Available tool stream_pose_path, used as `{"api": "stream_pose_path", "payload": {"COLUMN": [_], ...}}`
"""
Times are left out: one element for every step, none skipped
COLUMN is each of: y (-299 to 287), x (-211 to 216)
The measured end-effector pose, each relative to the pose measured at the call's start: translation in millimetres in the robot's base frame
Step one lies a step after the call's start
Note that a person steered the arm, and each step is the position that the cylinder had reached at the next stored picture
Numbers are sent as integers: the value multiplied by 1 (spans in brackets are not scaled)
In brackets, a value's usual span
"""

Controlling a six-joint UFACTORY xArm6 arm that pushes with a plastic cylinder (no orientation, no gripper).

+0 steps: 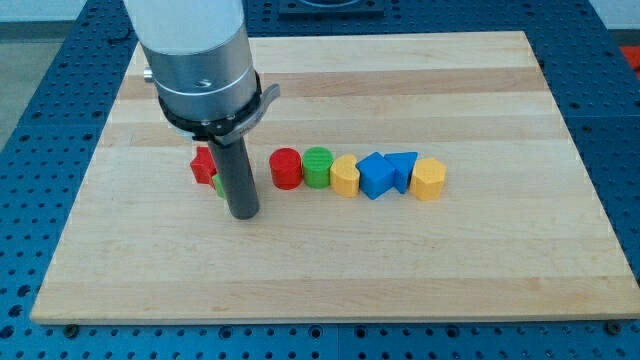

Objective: Push the green star up a bit

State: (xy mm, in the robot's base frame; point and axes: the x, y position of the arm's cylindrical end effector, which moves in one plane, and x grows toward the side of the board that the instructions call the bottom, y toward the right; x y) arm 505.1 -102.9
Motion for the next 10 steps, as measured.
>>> {"api": "stream_pose_path", "payload": {"y": [0, -4, -24, -37, -35, -23, -23, -23, -23, -23], "x": [7, 19, 21, 12, -1, -7, -7, -13, -21, -20]}}
